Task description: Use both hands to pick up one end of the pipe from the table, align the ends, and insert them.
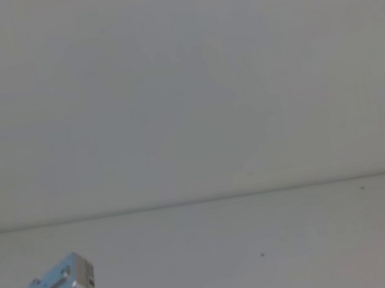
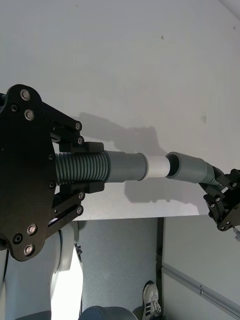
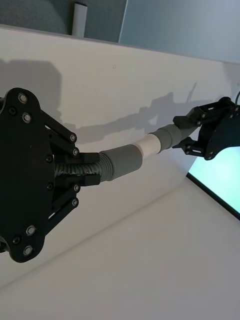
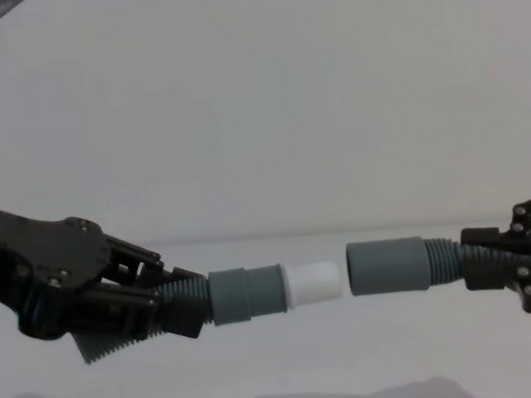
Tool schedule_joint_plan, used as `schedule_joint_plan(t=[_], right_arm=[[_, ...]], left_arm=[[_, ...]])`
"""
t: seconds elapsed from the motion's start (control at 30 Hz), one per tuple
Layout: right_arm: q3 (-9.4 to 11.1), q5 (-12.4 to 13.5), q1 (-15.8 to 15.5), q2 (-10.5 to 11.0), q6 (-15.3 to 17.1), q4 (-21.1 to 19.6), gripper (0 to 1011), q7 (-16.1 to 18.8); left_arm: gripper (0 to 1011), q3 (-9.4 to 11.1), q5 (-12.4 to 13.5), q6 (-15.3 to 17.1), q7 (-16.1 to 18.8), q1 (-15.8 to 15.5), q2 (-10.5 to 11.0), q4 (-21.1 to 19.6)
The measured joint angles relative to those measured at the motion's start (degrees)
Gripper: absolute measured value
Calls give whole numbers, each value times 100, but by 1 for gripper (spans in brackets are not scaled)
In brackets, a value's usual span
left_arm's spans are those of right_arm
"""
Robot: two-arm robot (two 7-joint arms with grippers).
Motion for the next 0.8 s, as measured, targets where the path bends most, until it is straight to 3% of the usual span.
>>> schedule_joint_plan(t=[0.8], right_arm=[[-27, 84, -24, 44, 10, -65, 93, 61]], left_arm=[[293, 9, 5, 31, 31, -3, 21, -54]])
